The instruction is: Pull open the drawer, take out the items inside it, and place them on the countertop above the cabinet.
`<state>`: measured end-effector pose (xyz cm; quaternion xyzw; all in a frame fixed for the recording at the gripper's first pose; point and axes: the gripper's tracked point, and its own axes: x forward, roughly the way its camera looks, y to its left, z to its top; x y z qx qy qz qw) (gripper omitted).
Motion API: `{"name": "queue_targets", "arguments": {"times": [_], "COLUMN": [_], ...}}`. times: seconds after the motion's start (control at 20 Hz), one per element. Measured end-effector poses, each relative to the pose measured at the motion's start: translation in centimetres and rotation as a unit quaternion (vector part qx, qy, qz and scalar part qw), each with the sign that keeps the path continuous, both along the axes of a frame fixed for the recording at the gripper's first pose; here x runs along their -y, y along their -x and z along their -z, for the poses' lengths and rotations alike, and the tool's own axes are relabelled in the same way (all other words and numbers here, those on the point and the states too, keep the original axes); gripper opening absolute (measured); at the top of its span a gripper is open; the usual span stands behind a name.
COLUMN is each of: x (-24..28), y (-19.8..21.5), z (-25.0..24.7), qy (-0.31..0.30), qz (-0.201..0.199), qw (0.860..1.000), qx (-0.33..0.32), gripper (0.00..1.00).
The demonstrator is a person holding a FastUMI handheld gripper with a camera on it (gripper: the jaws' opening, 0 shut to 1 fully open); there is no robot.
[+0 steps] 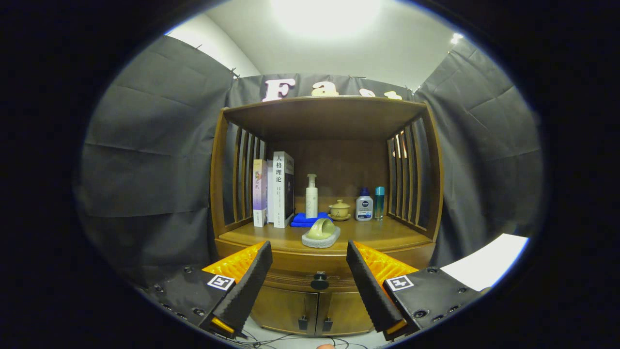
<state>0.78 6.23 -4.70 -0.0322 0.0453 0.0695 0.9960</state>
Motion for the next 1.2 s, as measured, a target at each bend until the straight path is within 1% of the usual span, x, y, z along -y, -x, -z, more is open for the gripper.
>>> {"name": "queue_targets", "arguments": {"times": [0.1,0.25,0.55,0.75,1.2], "x": [0.6,1.3,2.4,2.7,2.6], "y": [1.1,2.8,5.1,5.7,5.6], "z": [-0.6,-1.4,-2.3,-2.3,-1.7], "qy": [0.004,-0.006,-0.012,-0.009,-0.015], "qz": [0.002,0.001,0.002,0.002,0.0], "qw": [1.0,1.0,1.0,1.0,1.0], "qx": [0.004,0.007,0.016,0.016,0.008], "gripper": [0.98,0.97,0.97,0.97,0.97]}}
